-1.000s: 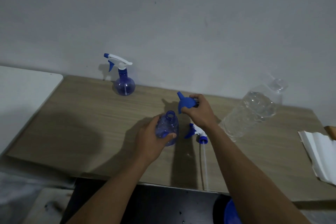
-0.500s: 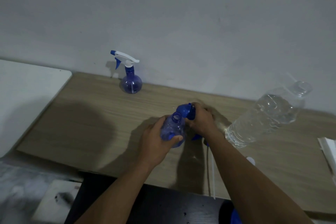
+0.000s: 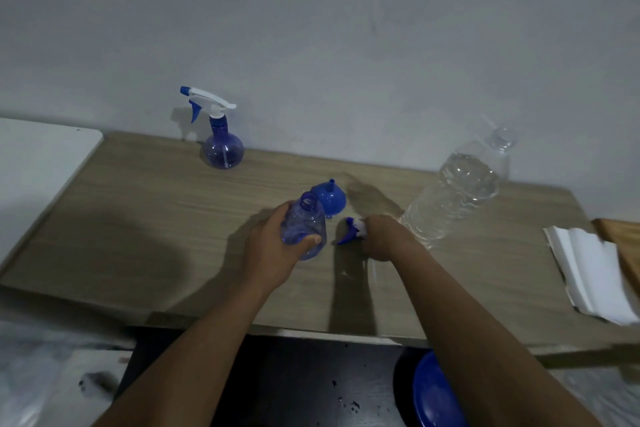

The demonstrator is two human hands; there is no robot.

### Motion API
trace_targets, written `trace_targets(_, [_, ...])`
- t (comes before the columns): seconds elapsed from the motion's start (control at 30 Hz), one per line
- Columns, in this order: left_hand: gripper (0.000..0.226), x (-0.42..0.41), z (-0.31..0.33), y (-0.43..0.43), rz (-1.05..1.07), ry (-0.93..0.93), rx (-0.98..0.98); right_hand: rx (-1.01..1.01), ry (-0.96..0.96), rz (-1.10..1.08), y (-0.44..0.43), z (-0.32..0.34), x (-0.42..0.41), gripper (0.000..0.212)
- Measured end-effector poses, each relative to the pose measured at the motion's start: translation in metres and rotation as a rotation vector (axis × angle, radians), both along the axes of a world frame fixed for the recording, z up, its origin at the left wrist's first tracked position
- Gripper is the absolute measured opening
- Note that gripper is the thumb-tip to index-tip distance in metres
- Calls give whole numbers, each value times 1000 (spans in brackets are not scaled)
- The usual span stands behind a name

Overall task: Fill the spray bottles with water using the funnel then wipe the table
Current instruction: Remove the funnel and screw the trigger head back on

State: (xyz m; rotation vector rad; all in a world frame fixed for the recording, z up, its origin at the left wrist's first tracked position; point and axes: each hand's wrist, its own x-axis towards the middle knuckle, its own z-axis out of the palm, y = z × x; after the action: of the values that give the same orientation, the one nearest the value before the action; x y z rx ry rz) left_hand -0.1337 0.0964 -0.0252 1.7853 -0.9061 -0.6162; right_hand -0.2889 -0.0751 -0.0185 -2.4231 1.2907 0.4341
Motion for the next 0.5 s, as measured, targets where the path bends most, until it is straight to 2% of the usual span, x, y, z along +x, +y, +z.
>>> trace_targets(0.13, [60, 2, -1, -1, -16, 27, 17, -94, -78, -11, 10, -9, -8, 31])
trace_targets(0.27, [67, 4, -6, -2, -14, 25, 30, -82, -192, -56, 13, 8, -10, 38])
trace_targets(0.37, [63, 4, -6, -1, -14, 48, 16, -113, -403, -110, 12, 43, -11, 24])
trace_targets(0.5, [63, 1, -3, 0, -19, 93, -6, -167, -729, -206, 17, 112, -12, 25])
